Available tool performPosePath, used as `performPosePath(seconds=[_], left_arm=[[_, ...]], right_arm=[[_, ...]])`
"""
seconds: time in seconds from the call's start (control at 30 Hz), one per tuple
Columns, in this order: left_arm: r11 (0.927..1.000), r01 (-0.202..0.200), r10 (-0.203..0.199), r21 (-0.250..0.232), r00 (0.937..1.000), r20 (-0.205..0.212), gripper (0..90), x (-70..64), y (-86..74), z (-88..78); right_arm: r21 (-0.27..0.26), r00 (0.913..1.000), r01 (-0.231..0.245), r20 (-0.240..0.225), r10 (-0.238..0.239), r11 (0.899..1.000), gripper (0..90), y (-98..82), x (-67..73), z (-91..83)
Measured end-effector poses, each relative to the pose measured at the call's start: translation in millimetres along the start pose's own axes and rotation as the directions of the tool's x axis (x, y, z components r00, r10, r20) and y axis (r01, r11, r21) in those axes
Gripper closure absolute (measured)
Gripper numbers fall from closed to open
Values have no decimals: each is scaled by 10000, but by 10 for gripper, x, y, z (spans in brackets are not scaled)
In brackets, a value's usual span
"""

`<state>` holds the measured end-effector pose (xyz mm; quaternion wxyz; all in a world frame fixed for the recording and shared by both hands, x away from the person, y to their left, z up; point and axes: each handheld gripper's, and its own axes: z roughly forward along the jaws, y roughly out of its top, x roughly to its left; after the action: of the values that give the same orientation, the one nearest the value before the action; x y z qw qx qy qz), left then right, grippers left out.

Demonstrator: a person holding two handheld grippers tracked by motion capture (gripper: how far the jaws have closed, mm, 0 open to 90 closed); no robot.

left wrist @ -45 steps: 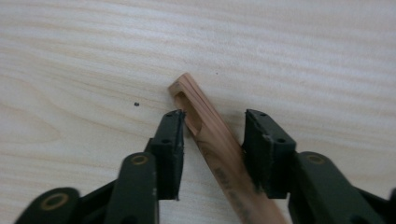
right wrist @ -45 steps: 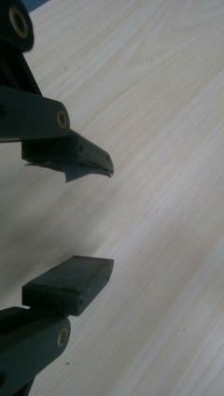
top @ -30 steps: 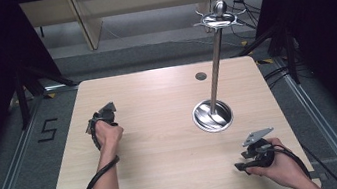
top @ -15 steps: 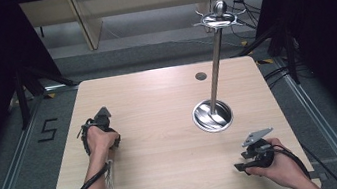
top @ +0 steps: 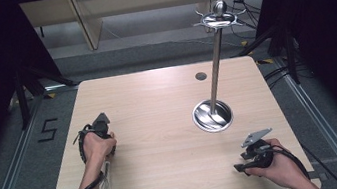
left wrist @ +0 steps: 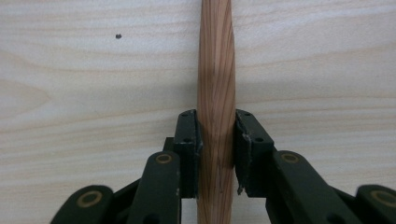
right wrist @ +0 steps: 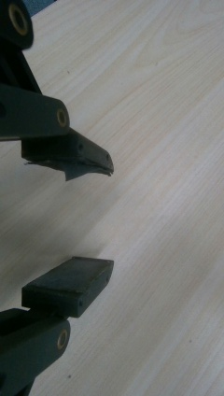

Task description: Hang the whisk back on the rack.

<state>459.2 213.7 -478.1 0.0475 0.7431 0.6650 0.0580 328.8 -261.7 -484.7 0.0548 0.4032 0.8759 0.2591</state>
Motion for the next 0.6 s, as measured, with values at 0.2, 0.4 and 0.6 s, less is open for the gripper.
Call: performPosePath(seconds=[0.2,0.4,0.6], left_arm=[[9894,-64,179,-1449,9968,784,722,-72,-96,-125],[9408,-50,615,-3390,9858,1561,723,-191,-261,-457],[8296,-528,1511,-5559,9796,1324,723,-402,-388,-807]], right_arm=[[62,9999,69,98,-70,10000,468,1,-17,-18],[-74,9997,205,122,-204,9998,468,9,-15,-20],[-42,9998,169,109,-168,9998,468,12,-1,-20]])
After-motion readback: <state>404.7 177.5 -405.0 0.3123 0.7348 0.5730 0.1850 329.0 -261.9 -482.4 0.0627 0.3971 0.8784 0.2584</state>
